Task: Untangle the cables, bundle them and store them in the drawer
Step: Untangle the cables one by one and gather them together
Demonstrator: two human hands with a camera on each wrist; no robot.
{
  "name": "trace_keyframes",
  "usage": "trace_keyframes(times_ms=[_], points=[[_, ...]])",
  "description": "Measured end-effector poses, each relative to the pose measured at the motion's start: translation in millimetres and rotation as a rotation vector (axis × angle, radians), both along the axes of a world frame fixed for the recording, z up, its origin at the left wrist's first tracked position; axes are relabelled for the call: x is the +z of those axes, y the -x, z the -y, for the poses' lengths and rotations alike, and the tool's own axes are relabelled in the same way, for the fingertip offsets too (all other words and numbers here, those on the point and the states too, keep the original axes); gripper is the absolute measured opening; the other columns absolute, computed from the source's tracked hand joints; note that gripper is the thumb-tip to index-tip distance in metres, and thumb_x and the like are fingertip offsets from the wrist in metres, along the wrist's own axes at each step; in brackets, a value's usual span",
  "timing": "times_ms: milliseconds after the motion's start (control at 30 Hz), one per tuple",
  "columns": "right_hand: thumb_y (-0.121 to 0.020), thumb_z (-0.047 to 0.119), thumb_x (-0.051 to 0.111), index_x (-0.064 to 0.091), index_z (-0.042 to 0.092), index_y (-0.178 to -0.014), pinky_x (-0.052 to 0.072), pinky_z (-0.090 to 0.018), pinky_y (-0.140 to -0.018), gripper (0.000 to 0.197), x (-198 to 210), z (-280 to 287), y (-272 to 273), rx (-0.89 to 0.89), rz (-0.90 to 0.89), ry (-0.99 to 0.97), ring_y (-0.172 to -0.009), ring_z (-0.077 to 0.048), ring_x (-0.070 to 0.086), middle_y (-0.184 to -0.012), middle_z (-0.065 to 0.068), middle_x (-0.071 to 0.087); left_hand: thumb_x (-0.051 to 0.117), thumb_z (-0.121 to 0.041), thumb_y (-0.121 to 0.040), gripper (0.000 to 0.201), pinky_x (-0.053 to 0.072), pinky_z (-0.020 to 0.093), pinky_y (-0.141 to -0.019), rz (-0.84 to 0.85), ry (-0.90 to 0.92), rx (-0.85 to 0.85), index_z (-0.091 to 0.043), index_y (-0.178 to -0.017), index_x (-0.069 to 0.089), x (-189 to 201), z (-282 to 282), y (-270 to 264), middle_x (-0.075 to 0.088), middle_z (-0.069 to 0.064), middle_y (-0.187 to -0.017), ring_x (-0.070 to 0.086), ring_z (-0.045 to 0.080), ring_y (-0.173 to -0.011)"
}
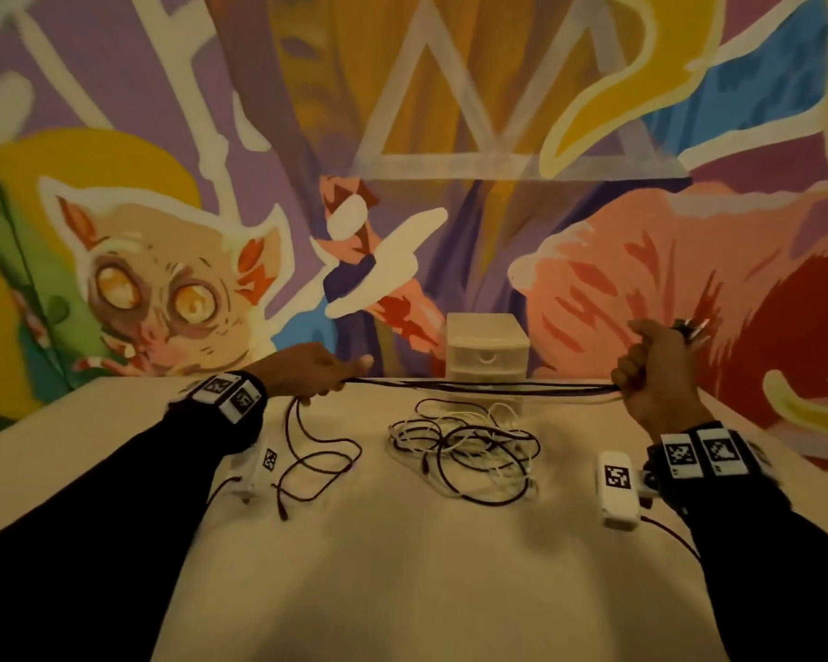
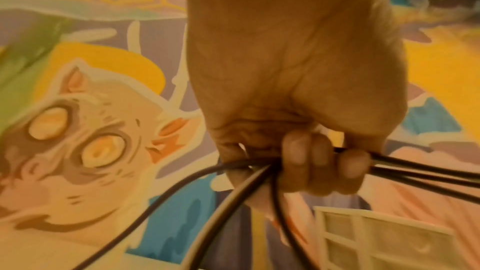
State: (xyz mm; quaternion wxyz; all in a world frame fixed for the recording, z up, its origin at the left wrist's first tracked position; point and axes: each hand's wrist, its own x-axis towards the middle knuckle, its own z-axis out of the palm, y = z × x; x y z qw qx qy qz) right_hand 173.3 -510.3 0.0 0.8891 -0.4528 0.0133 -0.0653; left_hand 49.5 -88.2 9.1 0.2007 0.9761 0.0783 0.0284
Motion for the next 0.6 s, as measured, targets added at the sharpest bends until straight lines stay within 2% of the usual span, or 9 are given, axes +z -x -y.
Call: trace_keyframes(times_ms=[100,200,267,300,333,367,467,533,600], points=[[-0.096,0.015,0.061,0.041,0.024,-0.075,0.023,-0.027,-0.040,0.031,0,-4,-2,-0.066,0.008,0.014,-0.045,-0.013,0.021,-0.050,0.008,0.023,0.039,-0.095,-0.083,0.084,0.035,0.032,-0.065,0.030,-0.219,0.075,-0.013,-0.066,0.047,17,-28,18,0.049,0.004,-0.064,0.045,0.021,-0.061],[-0.097,0.016,0.059,0.039,0.027,-0.071,0.021,-0.028,-0.046,0.035,18,2,2,-0.045,0.105,-0.086,-0.048,-0.015,0.018,-0.052,0.007,0.019,0.025,-0.101,-0.083,0.086,0.044,0.039,-0.072,0.319,-0.548,0.161,-0.021,-0.066,0.054,44,-72,28,0.059,-0.002,-0.063,0.057,0.022,-0.063],[-0.098,0.015,0.060,0.038,0.028,-0.068,0.020,-0.027,-0.045,0.040,28,-2,13,0.033,0.179,-0.109,-0.046,-0.014,0.016,-0.050,0.006,0.018,0.020,-0.093,-0.091,0.082,0.047,0.046,-0.081,0.501,-0.828,0.202,-0.022,-0.075,0.058,54,-90,28,0.065,0.002,-0.072,0.065,0.031,-0.075],[-0.099,0.015,0.060,0.039,0.028,-0.065,0.019,-0.027,-0.044,0.042,29,-8,19,0.078,0.198,-0.085,-0.045,-0.013,0.016,-0.048,0.006,0.019,0.020,-0.087,-0.094,0.078,0.047,0.049,-0.086,0.479,-0.859,0.208,-0.021,-0.081,0.059,53,-94,30,0.067,0.005,-0.078,0.066,0.034,-0.084],[-0.100,0.014,0.060,0.041,0.028,-0.060,0.017,-0.027,-0.044,0.046,26,-14,24,0.126,0.202,-0.042,-0.043,-0.012,0.016,-0.048,0.007,0.019,0.019,-0.084,-0.093,0.076,0.047,0.052,-0.092,0.396,-0.823,0.189,-0.020,-0.087,0.060,45,-97,29,0.066,0.007,-0.085,0.065,0.036,-0.093],[-0.102,0.015,0.060,0.041,0.029,-0.057,0.015,-0.027,-0.044,0.051,21,-21,28,0.179,0.191,0.008,-0.042,-0.011,0.016,-0.047,0.007,0.019,0.017,-0.084,-0.092,0.077,0.045,0.054,-0.101,0.197,-0.757,0.198,-0.021,-0.095,0.061,30,-99,29,0.066,0.007,-0.093,0.063,0.035,-0.104],[-0.105,0.017,0.061,0.035,0.027,-0.064,0.016,-0.026,-0.037,0.049,-9,-38,37,0.280,0.101,0.113,-0.037,-0.010,0.018,-0.046,0.008,0.022,0.040,-0.085,-0.095,0.079,0.036,0.044,-0.122,-0.503,-0.687,0.241,-0.025,-0.141,0.062,-13,-87,30,0.063,0.004,-0.147,0.054,0.028,-0.137],[-0.105,0.021,0.064,0.037,0.026,-0.067,0.017,-0.024,-0.035,0.047,-29,-47,39,0.278,0.053,0.171,-0.036,-0.010,0.019,-0.047,0.007,0.024,0.064,-0.066,-0.095,0.076,0.035,0.036,-0.123,-0.647,-0.635,0.213,-0.027,-0.158,0.046,-27,-65,25,0.050,0.001,-0.162,0.047,0.025,-0.147],[-0.103,0.028,0.068,0.039,0.027,-0.060,0.016,-0.025,-0.037,0.052,-40,-53,41,0.313,0.036,0.192,-0.039,-0.011,0.018,-0.051,0.005,0.023,0.071,-0.044,-0.096,0.077,0.036,0.037,-0.122,-0.565,-0.550,0.106,-0.032,-0.162,0.035,-36,-39,13,0.046,-0.001,-0.164,0.044,0.025,-0.149]])
